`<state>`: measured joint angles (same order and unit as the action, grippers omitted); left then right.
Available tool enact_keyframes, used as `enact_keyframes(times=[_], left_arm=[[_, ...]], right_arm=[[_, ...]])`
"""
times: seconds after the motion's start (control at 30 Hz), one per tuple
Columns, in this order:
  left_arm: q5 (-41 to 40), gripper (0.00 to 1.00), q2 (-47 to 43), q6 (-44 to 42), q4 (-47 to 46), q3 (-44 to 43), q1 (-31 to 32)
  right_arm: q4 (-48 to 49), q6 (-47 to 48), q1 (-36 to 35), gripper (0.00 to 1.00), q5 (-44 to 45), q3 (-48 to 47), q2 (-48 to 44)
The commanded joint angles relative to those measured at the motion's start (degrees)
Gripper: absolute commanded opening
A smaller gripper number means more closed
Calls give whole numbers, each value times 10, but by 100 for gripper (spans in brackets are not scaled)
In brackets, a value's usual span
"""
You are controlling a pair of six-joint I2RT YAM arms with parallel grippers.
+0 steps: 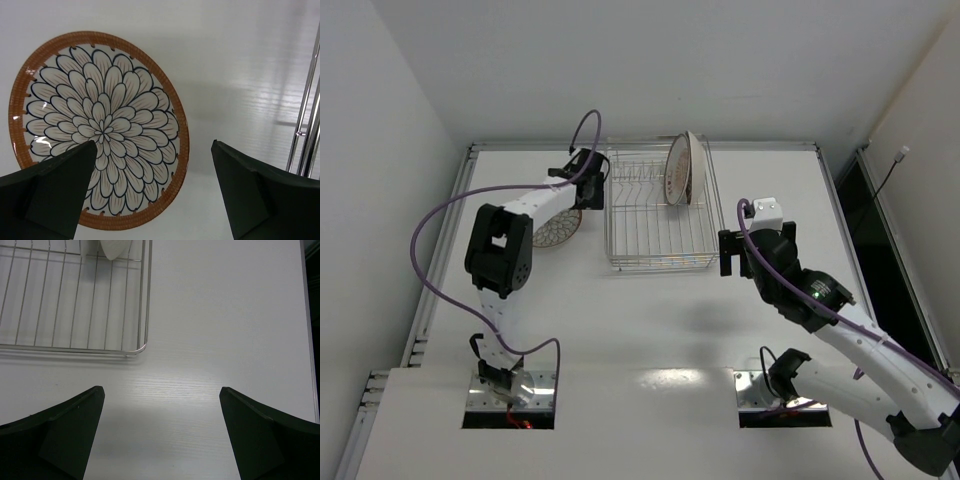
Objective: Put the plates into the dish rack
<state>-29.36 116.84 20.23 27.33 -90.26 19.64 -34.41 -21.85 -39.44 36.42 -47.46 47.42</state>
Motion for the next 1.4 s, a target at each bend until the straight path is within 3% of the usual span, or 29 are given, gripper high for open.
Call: enact_keyframes(times=[0.0, 0.5, 0.63, 0.73, 0.8, 0.9, 0.97, 1.1, 1.23, 1.37], left_arm=[[11, 100, 16, 4, 27, -30, 4], [-21, 99, 82, 10, 53, -61, 4], [-31, 92, 88, 10, 53, -61, 4], [-32, 84, 93, 3, 53, -61, 4], [-26, 68, 100, -2, 53, -61, 4], [-13, 28, 112, -2, 53, -66, 4], [-6, 22, 112, -7, 58, -66, 4], [-1, 0, 112, -7, 58, -72, 4], [-20, 0, 94, 0, 63, -72, 4], [-67, 0, 13, 18, 63, -56, 4]], right_arm=[[6, 3, 3, 99, 12, -6, 0], [6, 3, 3, 99, 12, -6, 0], [6, 3, 3, 99, 12, -6, 0], [6, 3, 3, 99, 12, -6, 6], [6, 3, 3, 99, 12, -6, 6], [6, 3, 3, 99, 12, -6, 6], [6, 3, 3, 99, 7, -6, 6], [6, 3, 3, 99, 7, -6, 6], [0, 3, 3, 99, 1, -6, 0], [0, 3, 3, 99, -10, -6, -6]])
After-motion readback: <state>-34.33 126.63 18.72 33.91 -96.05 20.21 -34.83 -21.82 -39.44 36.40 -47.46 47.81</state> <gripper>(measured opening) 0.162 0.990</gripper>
